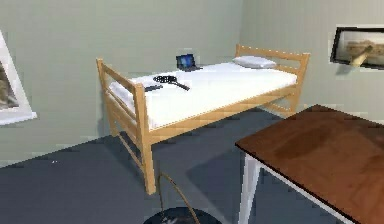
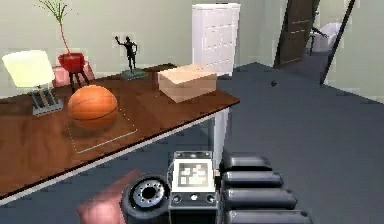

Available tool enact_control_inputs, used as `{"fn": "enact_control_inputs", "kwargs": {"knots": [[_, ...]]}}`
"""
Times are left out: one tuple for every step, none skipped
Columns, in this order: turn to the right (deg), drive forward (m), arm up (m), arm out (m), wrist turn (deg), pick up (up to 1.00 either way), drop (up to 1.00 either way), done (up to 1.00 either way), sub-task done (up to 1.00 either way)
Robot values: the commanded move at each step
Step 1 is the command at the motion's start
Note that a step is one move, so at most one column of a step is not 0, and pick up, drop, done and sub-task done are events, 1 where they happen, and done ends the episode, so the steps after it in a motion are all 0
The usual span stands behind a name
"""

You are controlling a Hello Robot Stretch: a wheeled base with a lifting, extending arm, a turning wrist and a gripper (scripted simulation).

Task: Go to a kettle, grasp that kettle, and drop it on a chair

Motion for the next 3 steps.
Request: {"fn": "enact_control_inputs", "kwargs": {"knots": [[45.0,0.00,0.00,0.00,0.0,0.00,0.00,0.00,0.00],[45.0,0.00,0.00,0.00,0.0,0.00,0.00,0.00,0.00],[33.0,0.00,0.00,0.00,0.0,0.00,0.00,0.00,0.00]]}}
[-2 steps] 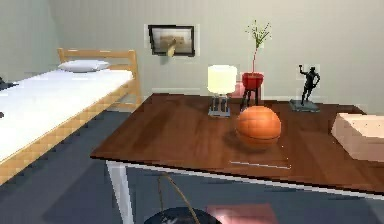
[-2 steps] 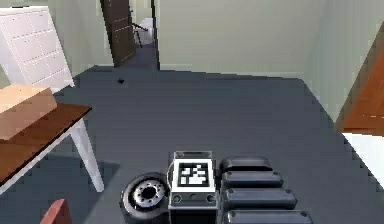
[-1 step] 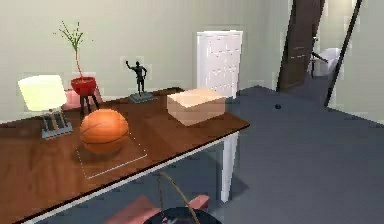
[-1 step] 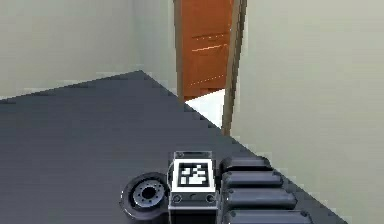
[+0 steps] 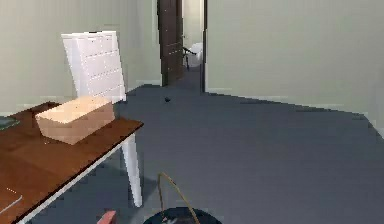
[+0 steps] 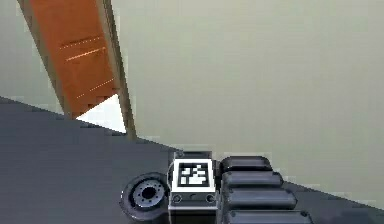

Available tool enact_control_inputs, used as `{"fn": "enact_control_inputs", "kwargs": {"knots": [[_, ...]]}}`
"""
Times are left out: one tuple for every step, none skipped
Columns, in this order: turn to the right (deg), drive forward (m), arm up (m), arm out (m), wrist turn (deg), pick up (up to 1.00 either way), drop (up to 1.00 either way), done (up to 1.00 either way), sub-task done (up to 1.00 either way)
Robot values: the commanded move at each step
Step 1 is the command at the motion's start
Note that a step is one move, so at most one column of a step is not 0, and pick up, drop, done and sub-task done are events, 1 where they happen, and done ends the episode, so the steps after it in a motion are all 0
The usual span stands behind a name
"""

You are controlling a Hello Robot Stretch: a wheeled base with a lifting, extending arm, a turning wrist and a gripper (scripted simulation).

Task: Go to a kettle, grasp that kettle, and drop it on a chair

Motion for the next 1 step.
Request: {"fn": "enact_control_inputs", "kwargs": {"knots": [[-45.0,0.00,0.00,0.00,0.0,0.00,0.00,0.00,0.00]]}}
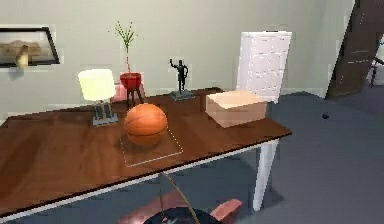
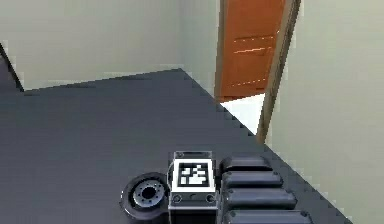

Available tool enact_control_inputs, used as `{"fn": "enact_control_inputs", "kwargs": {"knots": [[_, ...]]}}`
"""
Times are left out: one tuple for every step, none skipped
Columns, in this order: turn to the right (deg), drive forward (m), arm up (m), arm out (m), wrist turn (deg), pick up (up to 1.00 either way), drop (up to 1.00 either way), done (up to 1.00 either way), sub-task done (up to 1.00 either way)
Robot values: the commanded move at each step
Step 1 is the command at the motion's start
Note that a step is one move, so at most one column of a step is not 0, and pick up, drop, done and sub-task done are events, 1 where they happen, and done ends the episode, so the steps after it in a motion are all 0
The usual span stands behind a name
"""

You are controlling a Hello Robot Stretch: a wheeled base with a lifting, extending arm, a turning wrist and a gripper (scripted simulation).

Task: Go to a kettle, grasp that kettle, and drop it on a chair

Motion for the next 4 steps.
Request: {"fn": "enact_control_inputs", "kwargs": {"knots": [[-45.0,0.00,0.00,0.00,0.0,0.00,0.00,0.00,0.00],[-27.0,0.00,0.00,0.00,0.0,0.00,0.00,0.00,0.00],[0.0,0.00,0.00,0.48,0.0,0.00,0.00,0.00,0.00],[0.0,0.00,0.00,0.00,39.0,0.00,0.00,0.00,0.00]]}}
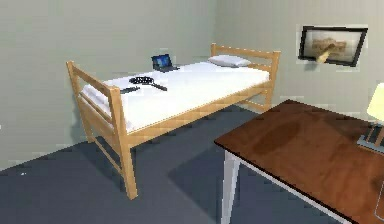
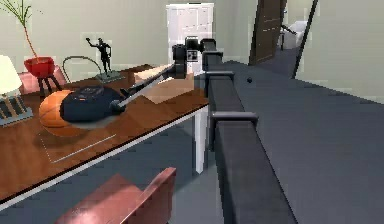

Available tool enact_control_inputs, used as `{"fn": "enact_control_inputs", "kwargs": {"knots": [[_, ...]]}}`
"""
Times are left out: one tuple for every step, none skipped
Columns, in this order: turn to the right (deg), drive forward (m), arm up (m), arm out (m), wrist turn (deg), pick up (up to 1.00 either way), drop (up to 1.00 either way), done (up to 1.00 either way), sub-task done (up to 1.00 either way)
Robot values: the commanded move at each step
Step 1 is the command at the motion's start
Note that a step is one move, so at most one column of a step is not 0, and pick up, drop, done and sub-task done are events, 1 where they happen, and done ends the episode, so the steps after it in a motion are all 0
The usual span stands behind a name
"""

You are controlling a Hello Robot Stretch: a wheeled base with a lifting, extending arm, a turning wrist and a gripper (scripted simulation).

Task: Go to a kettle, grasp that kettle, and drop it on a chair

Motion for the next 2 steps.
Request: {"fn": "enact_control_inputs", "kwargs": {"knots": [[0.0,0.00,-0.34,0.00,0.0,0.00,0.00,0.00,0.00],[0.0,0.00,-0.50,0.00,0.0,0.00,0.00,0.00,0.00]]}}
